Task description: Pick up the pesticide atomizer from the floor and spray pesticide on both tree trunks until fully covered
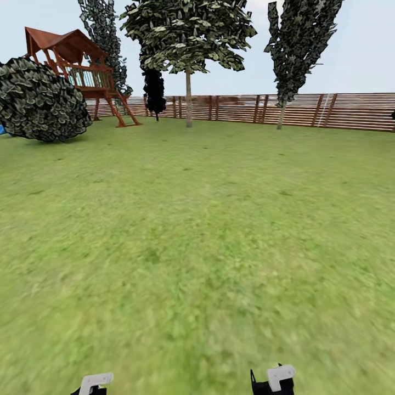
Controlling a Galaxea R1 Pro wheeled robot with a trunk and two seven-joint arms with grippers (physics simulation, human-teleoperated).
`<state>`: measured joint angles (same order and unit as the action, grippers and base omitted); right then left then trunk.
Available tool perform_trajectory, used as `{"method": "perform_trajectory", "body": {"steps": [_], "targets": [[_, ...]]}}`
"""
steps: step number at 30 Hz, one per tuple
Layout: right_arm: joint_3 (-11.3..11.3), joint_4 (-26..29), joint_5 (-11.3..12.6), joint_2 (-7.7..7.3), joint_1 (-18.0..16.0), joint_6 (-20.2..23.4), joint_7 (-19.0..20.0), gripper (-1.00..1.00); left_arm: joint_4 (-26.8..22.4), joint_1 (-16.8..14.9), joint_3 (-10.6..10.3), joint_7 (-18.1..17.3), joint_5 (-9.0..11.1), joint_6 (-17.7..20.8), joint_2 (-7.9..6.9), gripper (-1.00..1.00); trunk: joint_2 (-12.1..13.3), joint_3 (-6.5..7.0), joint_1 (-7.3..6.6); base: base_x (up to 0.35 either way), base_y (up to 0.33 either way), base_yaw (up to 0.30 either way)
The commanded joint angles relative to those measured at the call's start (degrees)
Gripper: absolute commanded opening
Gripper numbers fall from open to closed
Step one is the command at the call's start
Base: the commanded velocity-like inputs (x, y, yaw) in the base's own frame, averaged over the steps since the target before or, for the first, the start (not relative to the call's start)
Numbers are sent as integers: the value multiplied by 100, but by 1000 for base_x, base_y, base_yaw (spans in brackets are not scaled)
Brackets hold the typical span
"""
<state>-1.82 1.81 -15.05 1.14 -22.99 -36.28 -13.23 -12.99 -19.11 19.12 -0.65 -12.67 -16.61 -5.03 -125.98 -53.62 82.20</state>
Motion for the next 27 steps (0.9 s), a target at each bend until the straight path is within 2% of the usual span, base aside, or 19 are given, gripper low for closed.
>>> {"method": "perform_trajectory", "body": {"steps": [1,10,13,16,21,27], "targets": [[-17,-6,-49,1,-4,-2,-61,100,5,-5,48,-5,-60,-25,2,-100,-2,-5,3,339,0,0],[-20,-6,-11,17,-4,-1,-65,100,-2,-5,48,-5,-63,-27,-7,-100,-2,-5,3,339,0,0],[-20,-6,300,25,-4,0,-59,100,5,-5,48,-5,-63,-26,-7,-100,-2,-5,3,339,0,0],[-27,-11,443,13,-4,0,-50,100,0,-5,48,-5,-61,-27,-7,-100,-2,-5,3,339,0,0],[-34,-14,467,20,-4,1,-40,100,-2,-5,48,-5,-60,-27,-7,-100,-2,-5,3,338,0,22],[-36,-14,468,26,-4,1,-39,100,-2,-5,48,-5,-59,-27,2,-100,-2,-19,3,339,0,225]]}}
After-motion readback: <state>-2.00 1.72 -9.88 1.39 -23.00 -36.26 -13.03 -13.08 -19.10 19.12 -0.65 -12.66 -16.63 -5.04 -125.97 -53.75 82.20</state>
